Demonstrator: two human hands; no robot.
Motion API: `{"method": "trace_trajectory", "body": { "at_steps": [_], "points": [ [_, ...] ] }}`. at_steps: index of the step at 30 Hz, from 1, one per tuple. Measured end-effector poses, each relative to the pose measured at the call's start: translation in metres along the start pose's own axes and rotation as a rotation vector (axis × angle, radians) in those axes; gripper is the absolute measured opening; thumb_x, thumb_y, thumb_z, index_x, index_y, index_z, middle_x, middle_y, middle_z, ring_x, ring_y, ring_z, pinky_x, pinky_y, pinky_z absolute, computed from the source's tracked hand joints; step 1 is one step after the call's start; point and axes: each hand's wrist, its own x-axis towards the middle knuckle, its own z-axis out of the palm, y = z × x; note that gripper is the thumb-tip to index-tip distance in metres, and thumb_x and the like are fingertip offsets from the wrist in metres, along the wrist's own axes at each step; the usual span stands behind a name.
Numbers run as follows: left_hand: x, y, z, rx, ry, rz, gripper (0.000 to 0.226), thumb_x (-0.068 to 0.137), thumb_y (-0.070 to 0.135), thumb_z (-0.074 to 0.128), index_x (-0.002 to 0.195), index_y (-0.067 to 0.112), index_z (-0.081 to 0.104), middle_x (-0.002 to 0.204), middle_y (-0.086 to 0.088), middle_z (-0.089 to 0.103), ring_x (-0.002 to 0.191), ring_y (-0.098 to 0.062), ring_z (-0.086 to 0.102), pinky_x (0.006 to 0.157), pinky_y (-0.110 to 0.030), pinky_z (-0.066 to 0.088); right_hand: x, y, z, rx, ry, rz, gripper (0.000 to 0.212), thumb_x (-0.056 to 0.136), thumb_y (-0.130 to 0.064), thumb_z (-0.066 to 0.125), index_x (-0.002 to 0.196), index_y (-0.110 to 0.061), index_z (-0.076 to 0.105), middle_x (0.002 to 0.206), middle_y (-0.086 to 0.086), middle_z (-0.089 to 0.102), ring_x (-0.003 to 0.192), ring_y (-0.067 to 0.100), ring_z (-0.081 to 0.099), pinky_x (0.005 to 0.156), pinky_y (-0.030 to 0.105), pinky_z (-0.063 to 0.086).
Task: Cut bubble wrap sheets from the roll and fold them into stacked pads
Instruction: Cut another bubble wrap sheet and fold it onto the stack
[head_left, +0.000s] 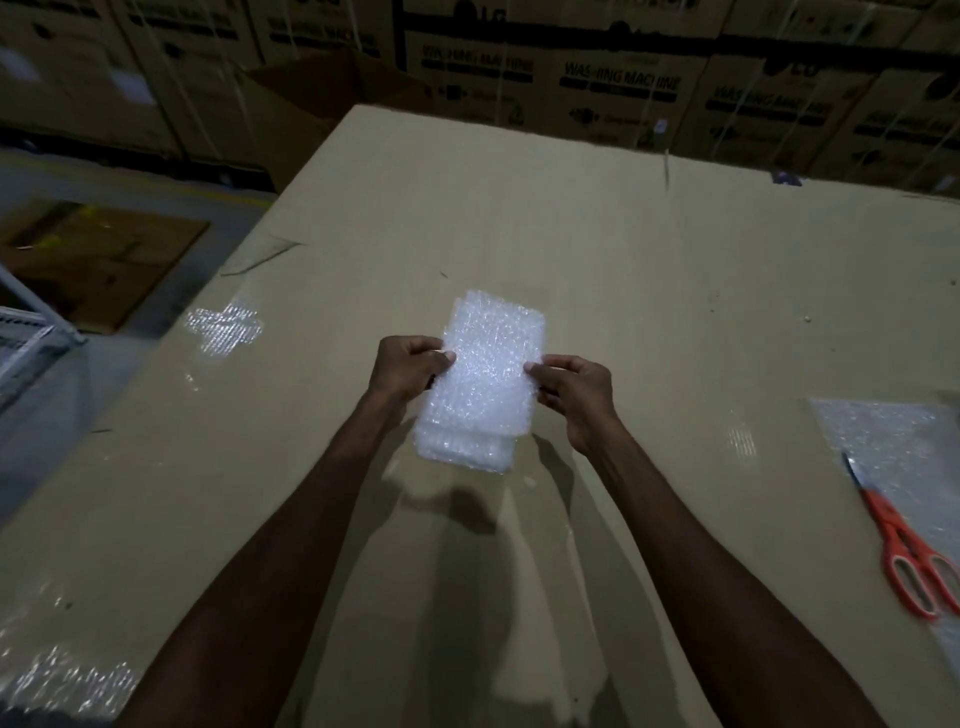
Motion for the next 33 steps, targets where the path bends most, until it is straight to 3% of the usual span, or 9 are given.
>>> {"method": "trace_trajectory", "body": {
  "at_steps": [4,8,14,17,20,24,27,30,33],
  "points": [
    [0.018,-0.017,-0.008,0.121,0.017,-0.006,0.037,0.078,0.012,0.084,0.111,0.006,0.068,0.078,-0.003,0.071,0.069,-0.018,0.066,0.075,-0.035,0.056,0.015,0.016,0.011,-0.128,0.081,-0.006,0.023,0.078,-0.002,0.086,0.092,-0.003,0.068,0.089,0.017,0.074,0.069,0.02,0.07,0.063,0.026,0.059],
    [0.016,-0.029,-0.006,0.276,-0.003,0.066,0.035,0.077,0.017,0.083,0.108,0.015,0.067,0.077,0.0,0.069,0.074,-0.019,0.067,0.077,-0.034,0.053,0.019,0.032,0.012,-0.279,0.16,-0.036,0.025,0.074,-0.01,0.088,0.093,-0.006,0.071,0.089,0.013,0.077,0.078,0.025,0.075,0.074,0.04,0.064],
    [0.01,-0.032,-0.003,0.5,0.072,0.289,0.042,0.086,0.023,0.076,0.126,0.015,0.063,0.11,0.0,0.064,0.093,-0.018,0.063,0.08,-0.026,0.044,0.009,0.034,0.018,-0.496,0.225,-0.169,0.032,0.079,-0.03,0.086,0.103,-0.014,0.071,0.088,-0.004,0.074,0.082,0.018,0.072,0.083,0.039,0.06],
    [0.006,-0.037,-0.001,0.593,0.064,0.558,0.043,0.095,0.026,0.06,0.135,0.009,0.057,0.134,-0.007,0.057,0.117,-0.022,0.056,0.095,-0.027,0.04,0.0,0.032,0.023,-0.645,0.226,-0.421,0.043,0.09,-0.031,0.076,0.127,-0.01,0.066,0.12,0.002,0.07,0.106,0.017,0.065,0.093,0.027,0.048],
    [0.009,-0.049,0.004,0.82,-0.044,0.752,0.05,0.098,0.025,0.041,0.141,0.005,0.052,0.15,-0.014,0.047,0.139,-0.034,0.042,0.111,-0.047,0.036,0.0,0.044,0.033,-0.861,0.052,-0.559,0.053,0.102,-0.026,0.06,0.149,-0.004,0.048,0.156,0.013,0.046,0.143,0.025,0.043,0.113,0.025,0.028],
    [0.015,-0.062,0.004,1.065,-0.224,0.665,0.064,0.099,0.038,0.014,0.153,0.012,0.036,0.164,-0.004,0.026,0.152,-0.031,0.019,0.116,-0.06,0.023,0.01,0.068,0.04,-1.196,-0.139,-0.542,0.064,0.109,-0.038,0.035,0.161,-0.006,0.016,0.171,0.014,0.005,0.158,0.027,0.001,0.126,0.046,0.006],
    [0.021,-0.075,-0.004,1.132,-0.271,0.592,0.069,0.097,0.047,0.005,0.158,0.021,0.023,0.167,0.005,0.014,0.154,-0.022,0.009,0.119,-0.058,0.012,0.011,0.083,0.04,-1.278,-0.166,-0.5,0.072,0.107,-0.051,0.024,0.163,-0.01,0.005,0.171,0.009,-0.006,0.158,0.023,-0.006,0.125,0.048,0.001],
    [0.027,-0.085,-0.009,1.192,-0.279,0.588,0.065,0.1,0.048,0.011,0.159,0.023,0.019,0.166,0.005,0.015,0.153,-0.023,0.014,0.117,-0.061,0.016,0.012,0.094,0.038,-1.274,-0.154,-0.513,0.084,0.095,-0.064,0.005,0.163,-0.015,-0.001,0.171,0.004,-0.008,0.158,0.018,-0.009,0.125,0.045,-0.001],
    [0.03,-0.09,-0.012,1.188,-0.288,0.586,0.062,0.101,0.048,0.018,0.158,0.022,0.02,0.165,0.003,0.02,0.151,-0.026,0.022,0.113,-0.065,0.021,0.016,0.099,0.036,-1.266,-0.151,-0.527,0.083,0.094,-0.063,0.004,0.163,-0.018,-0.004,0.171,0.001,-0.009,0.156,0.013,-0.01,0.125,0.044,-0.001]
  ]
}}
